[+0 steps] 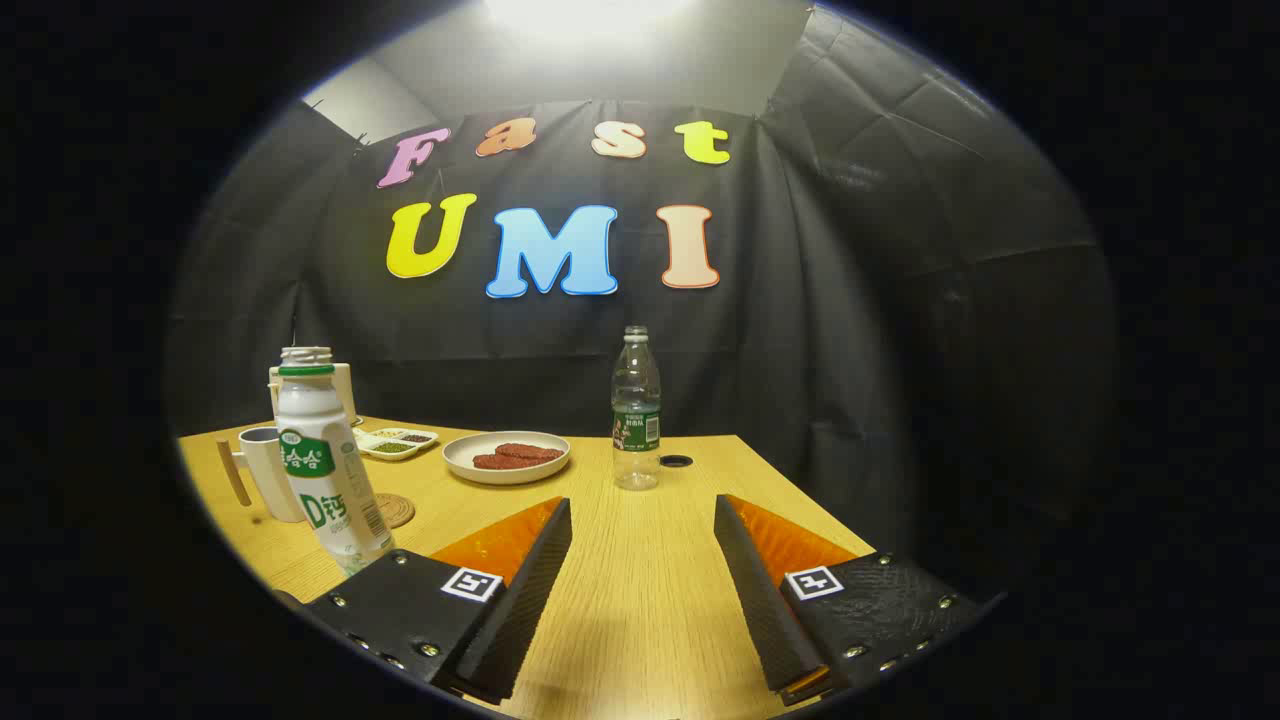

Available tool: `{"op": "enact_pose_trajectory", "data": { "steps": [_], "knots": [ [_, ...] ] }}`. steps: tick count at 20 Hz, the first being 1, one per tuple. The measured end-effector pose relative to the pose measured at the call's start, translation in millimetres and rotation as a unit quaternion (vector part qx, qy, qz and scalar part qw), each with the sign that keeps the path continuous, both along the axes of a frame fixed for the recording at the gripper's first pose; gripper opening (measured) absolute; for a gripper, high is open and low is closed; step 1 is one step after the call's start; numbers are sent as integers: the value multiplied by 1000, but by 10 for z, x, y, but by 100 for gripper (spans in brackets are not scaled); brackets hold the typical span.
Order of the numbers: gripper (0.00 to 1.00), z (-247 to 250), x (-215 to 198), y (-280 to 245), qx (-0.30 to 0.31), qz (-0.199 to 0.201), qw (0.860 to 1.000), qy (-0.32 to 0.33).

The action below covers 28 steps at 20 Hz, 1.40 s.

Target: Take the bottle from table, then pour the juice into the cup, finally place the bottle on the coaster

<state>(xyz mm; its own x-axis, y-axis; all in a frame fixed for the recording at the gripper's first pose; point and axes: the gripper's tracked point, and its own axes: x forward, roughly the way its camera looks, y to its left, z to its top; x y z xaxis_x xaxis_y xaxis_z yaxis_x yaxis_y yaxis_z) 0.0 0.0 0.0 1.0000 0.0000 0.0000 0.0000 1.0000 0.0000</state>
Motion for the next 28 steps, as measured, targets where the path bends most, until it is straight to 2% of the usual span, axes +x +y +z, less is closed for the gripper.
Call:
{"op": "enact_pose_trajectory", "data": {
  "steps": [4,9,16,20,28],
  "knots": [
    [88,241,91,32,-12,0,1000,-24],
    [88,656,-104,53,-3,-3,999,-42],
    [88,994,-650,410,9,36,999,-40],
    [88,1059,-885,681,-5,63,997,-41],
    [88,866,-949,1212,-16,117,993,-27]
  ]
}}
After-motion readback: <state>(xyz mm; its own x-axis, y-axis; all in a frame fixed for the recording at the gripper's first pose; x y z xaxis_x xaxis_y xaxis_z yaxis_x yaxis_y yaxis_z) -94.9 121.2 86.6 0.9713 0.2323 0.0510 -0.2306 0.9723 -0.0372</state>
